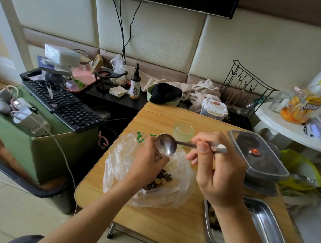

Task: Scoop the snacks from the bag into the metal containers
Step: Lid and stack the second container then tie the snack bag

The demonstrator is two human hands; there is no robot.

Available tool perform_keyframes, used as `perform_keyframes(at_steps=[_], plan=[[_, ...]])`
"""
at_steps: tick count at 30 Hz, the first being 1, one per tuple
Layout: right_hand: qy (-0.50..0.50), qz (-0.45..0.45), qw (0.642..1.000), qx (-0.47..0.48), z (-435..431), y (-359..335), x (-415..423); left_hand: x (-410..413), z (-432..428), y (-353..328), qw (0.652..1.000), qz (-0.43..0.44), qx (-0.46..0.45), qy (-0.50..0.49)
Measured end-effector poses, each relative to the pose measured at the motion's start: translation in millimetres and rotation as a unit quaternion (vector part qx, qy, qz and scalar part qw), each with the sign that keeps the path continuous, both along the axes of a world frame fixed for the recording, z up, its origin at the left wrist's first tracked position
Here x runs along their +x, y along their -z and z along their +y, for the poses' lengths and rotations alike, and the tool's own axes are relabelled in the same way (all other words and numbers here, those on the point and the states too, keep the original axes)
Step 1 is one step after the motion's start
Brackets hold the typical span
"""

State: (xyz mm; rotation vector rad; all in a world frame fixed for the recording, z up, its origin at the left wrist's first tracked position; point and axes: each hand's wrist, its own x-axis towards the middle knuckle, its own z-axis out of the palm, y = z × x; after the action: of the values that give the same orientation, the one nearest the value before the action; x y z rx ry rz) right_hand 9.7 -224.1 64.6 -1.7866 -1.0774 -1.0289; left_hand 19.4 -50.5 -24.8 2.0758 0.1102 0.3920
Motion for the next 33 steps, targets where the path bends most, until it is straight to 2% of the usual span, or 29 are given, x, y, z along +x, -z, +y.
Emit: perform_keyframes(at_steps=[4, 10, 16, 19, 23, 26, 33], plan=[[-0.005, 0.02, 1.0, 0.008, 0, 3, 1, 1, 1, 5, 1.0, -0.008, 0.013, 0.011], [0.106, 0.077, 0.986, 0.106, -13, 6, 14, -5, 8, -12, 0.997, -0.022, -0.072, -0.017], [0.121, 0.159, 0.979, 0.048, -8, 23, 18, -26, 33, -38, 0.979, -0.061, -0.137, -0.137], [0.123, 0.158, 0.98, 0.011, 0, 28, 18, -36, 50, -40, 0.976, -0.033, -0.122, -0.178], [0.13, 0.129, 0.983, 0.004, 12, 31, 14, -33, 62, -27, 0.979, 0.09, -0.036, -0.181], [0.136, 0.125, 0.983, 0.008, 19, 34, 12, -26, 56, -16, 0.97, 0.17, -0.02, -0.171], [0.141, 0.123, 0.982, 0.017, 23, 35, 7, -4, 42, -6, 0.966, 0.184, 0.082, -0.163]])
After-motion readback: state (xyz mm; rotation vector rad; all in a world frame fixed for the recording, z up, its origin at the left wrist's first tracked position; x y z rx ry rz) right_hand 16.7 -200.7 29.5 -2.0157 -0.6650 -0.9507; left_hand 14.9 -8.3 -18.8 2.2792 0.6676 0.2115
